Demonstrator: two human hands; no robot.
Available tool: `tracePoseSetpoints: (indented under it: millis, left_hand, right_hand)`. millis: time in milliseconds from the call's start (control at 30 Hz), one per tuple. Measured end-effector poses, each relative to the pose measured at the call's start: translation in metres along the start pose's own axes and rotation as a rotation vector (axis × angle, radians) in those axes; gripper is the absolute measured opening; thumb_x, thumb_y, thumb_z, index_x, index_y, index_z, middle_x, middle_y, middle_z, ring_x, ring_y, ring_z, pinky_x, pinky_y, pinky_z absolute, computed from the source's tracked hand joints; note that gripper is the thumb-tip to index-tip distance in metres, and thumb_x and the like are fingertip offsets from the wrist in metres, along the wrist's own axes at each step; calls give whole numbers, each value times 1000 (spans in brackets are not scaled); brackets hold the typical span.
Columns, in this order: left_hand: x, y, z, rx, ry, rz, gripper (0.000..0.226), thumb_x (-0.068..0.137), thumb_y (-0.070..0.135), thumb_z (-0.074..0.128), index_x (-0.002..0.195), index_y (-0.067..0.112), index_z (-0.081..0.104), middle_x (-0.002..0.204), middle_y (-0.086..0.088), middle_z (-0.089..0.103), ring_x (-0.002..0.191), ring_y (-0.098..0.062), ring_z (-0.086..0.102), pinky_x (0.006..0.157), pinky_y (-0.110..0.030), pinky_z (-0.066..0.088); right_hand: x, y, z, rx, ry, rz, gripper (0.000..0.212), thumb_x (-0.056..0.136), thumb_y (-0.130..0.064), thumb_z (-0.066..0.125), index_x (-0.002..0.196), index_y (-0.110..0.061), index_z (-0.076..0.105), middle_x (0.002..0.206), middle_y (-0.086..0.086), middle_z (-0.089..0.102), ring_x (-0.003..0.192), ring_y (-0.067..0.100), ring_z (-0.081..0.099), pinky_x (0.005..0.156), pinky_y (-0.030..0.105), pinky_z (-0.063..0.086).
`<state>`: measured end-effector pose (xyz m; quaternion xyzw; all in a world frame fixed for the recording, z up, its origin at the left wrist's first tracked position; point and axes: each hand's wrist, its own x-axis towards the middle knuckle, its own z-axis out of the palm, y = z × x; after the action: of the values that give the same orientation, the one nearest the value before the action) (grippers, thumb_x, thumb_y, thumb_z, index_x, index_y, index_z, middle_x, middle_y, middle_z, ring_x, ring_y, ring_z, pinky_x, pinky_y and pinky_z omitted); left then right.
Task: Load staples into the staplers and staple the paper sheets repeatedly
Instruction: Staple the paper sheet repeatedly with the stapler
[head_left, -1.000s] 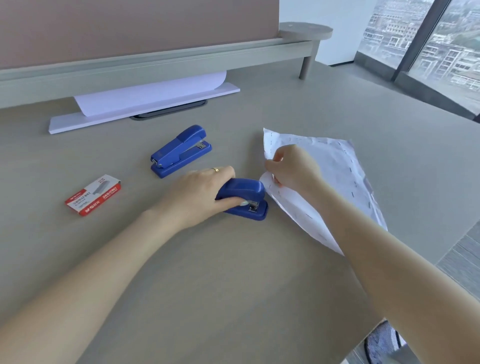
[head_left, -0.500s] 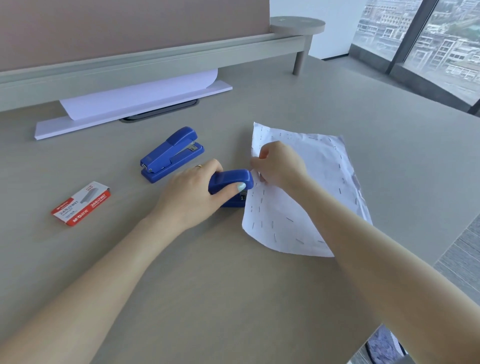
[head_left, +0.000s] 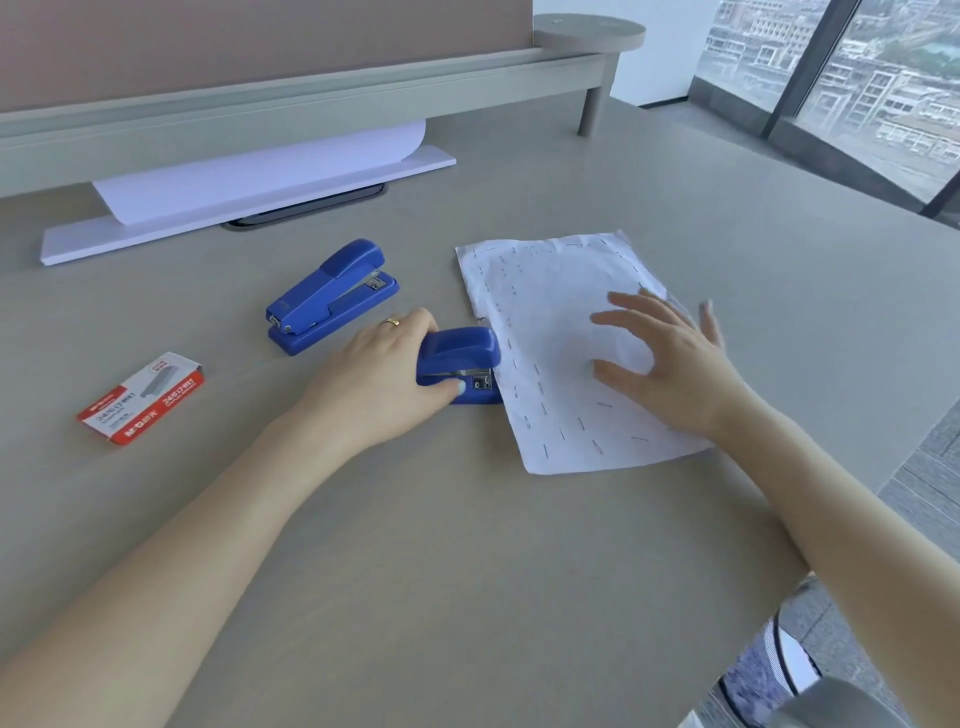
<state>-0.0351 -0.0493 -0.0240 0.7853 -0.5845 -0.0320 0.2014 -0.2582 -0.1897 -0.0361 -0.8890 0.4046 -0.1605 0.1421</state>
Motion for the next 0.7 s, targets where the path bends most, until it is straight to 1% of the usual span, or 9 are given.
tracePoseSetpoints:
  millis: [33, 100, 200, 300, 367, 433, 533, 600, 700]
  left_hand:
    - [1, -1, -2, -26, -12, -14, 29, 79, 41, 60, 92, 18, 48, 85, 2, 57, 78, -21, 54, 61, -34, 40]
    - [2, -3, -4, -59, -24, -34, 26, 79, 39, 61, 88, 18, 49, 79, 1, 57, 73, -20, 54, 60, -33, 40]
    - [2, 0, -3, -13, 8, -5, 29, 82, 37, 59, 76, 13, 43, 67, 3, 47, 65, -23, 48, 51, -32, 31]
    - [0, 4, 1, 25, 36, 15, 29, 84, 35, 57, 76, 12, 40, 63, 6, 40, 66, -25, 47, 54, -32, 27]
    - [0, 5, 1, 15, 26, 31, 22, 83, 30, 56, 82, 12, 44, 67, 5, 42, 71, -27, 50, 58, -32, 29]
    - [-1, 5, -4, -69, -24, 10, 14, 83, 24, 53, 93, 15, 47, 77, 6, 48, 80, -24, 52, 62, -32, 32]
    - [-1, 10, -17, -437, -127, -193, 15, 87, 24, 44, 102, 21, 49, 101, 7, 55, 91, -12, 51, 68, -26, 36]
    - [4, 15, -19, -543, -77, -263, 18, 90, 31, 40, 102, 21, 49, 103, 11, 53, 91, -9, 48, 66, -23, 33]
    - [20, 23, -15, -451, 36, -244, 27, 94, 35, 34, 107, 16, 48, 101, 10, 48, 107, -21, 43, 76, -31, 31]
  right_hand:
    - [-4, 6, -1, -41, -42, 50, 51, 82, -53, 53, 130, -39, 44, 150, -12, 31, 142, 11, 16, 115, 53, -5]
    - [-9, 11, 2, -59, -131, 128, 61, 81, -61, 47, 137, -42, 32, 154, -13, 20, 144, 10, 8, 115, 52, -7]
    - [-8, 4, 7, -65, -143, 140, 65, 80, -66, 40, 139, -43, 28, 155, -15, 17, 144, 10, 7, 115, 50, -5]
    - [-6, -7, 10, -50, -126, 142, 62, 82, -65, 38, 139, -41, 30, 155, -14, 19, 144, 11, 9, 115, 50, -4]
    - [-8, -12, 11, -39, -124, 146, 62, 83, -64, 38, 139, -40, 31, 155, -14, 19, 143, 11, 9, 116, 49, -4]
    - [-10, -15, 14, -56, -121, 137, 61, 84, -63, 40, 139, -39, 31, 155, -14, 19, 143, 11, 9, 116, 48, -4]
    - [-11, -18, 16, -77, -111, 133, 62, 84, -62, 42, 140, -38, 30, 155, -14, 19, 143, 12, 8, 116, 48, -4]
    - [-11, -19, 16, -82, -101, 136, 62, 84, -61, 43, 140, -37, 31, 155, -14, 19, 143, 12, 9, 116, 49, -3]
    - [-13, -20, 16, -92, -97, 142, 62, 84, -61, 43, 140, -36, 31, 154, -14, 19, 143, 12, 9, 116, 49, -3]
